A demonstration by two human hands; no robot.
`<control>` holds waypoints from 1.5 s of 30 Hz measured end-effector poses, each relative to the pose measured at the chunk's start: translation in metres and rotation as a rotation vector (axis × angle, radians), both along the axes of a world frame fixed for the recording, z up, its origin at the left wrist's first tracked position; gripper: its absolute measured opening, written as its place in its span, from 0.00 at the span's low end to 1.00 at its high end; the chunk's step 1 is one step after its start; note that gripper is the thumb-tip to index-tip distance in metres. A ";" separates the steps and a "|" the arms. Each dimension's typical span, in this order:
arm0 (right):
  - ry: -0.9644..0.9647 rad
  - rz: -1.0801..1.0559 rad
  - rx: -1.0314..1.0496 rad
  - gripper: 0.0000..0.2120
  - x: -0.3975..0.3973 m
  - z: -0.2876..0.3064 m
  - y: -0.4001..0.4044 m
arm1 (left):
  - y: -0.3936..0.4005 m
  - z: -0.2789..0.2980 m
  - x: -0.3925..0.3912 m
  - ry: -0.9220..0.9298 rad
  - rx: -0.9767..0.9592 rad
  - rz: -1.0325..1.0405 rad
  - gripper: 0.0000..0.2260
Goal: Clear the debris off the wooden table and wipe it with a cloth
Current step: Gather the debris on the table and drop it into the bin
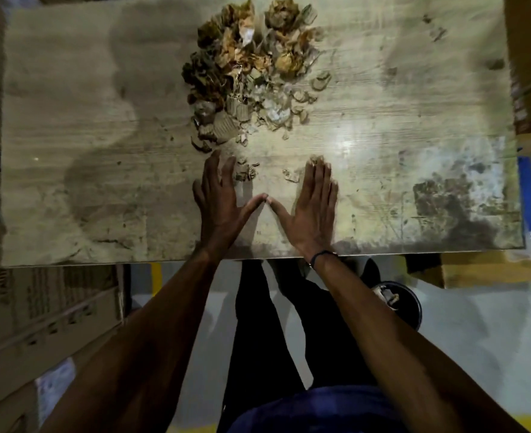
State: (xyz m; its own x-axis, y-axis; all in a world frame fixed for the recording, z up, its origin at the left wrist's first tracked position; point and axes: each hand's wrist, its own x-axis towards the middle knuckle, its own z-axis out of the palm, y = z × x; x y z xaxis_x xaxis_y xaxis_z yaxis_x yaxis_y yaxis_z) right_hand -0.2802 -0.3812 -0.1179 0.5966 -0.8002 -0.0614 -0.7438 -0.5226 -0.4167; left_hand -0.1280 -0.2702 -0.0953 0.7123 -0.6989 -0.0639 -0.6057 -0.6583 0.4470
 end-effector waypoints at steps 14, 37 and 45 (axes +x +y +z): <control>0.031 0.120 -0.036 0.60 0.079 0.003 -0.106 | -0.049 0.002 0.106 0.024 -0.108 0.094 0.65; -0.507 -0.066 0.261 0.25 0.158 0.010 -0.097 | -0.090 -0.013 0.101 0.094 -0.404 0.021 0.31; -0.757 -0.147 0.388 0.18 0.172 0.008 -0.060 | -0.115 -0.017 0.068 0.297 -0.564 0.267 0.22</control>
State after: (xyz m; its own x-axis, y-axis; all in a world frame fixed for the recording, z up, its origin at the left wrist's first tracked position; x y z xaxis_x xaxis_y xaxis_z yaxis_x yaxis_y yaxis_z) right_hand -0.1080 -0.4416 -0.1099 0.4792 -0.8774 0.0254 -0.2433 -0.1605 -0.9566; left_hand -0.0600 -0.3850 -0.1127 0.8730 -0.4863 0.0385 -0.2541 -0.3860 0.8868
